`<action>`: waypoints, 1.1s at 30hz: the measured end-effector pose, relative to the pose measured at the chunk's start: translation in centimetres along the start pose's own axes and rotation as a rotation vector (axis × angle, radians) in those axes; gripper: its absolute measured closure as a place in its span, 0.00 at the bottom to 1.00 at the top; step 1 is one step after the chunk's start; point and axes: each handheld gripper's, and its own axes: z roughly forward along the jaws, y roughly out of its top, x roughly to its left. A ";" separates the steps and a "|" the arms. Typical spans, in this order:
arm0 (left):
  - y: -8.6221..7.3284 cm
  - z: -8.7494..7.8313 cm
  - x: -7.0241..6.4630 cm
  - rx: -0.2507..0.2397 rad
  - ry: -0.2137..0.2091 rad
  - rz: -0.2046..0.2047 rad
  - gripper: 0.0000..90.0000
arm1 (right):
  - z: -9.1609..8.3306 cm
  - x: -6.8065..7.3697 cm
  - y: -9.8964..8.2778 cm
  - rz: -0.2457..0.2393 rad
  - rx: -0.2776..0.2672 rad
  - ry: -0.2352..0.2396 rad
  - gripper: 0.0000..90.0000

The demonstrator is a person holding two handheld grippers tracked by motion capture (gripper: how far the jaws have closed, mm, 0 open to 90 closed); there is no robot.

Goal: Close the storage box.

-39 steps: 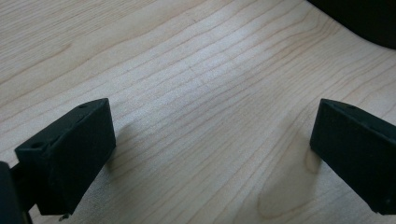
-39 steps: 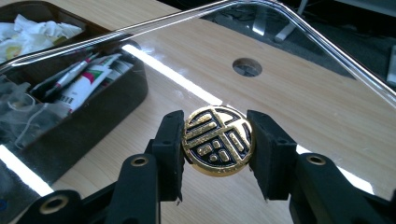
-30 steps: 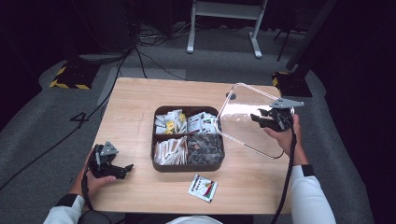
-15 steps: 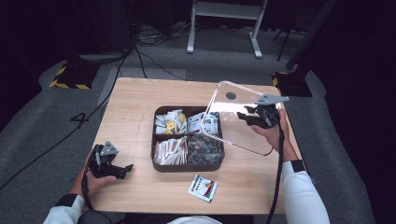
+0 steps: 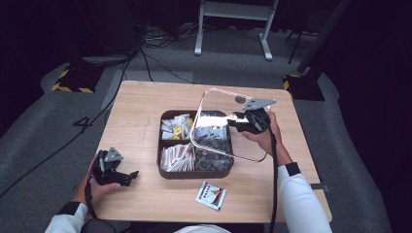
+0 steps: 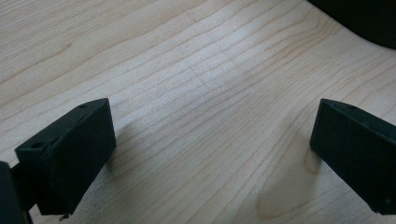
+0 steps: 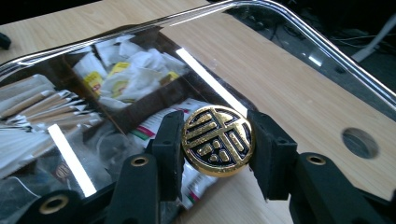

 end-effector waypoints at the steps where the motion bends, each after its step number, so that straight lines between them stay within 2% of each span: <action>1: 0.0 0.0 0.0 0.000 0.000 0.000 0.00 | 0.7 0.7 0.4 -0.018 0.007 0.014 0.66; 10: 0.0 0.0 0.0 0.000 0.001 -0.001 0.00 | 3.0 2.6 1.3 -0.055 0.027 0.065 0.66; 23: 0.0 0.0 0.0 0.000 0.001 -0.001 0.00 | 7.0 5.7 1.9 -0.096 0.063 0.168 0.66; 33: 0.0 0.0 0.0 0.000 0.001 -0.001 0.00 | 9.0 7.4 1.9 -0.124 0.102 0.211 0.66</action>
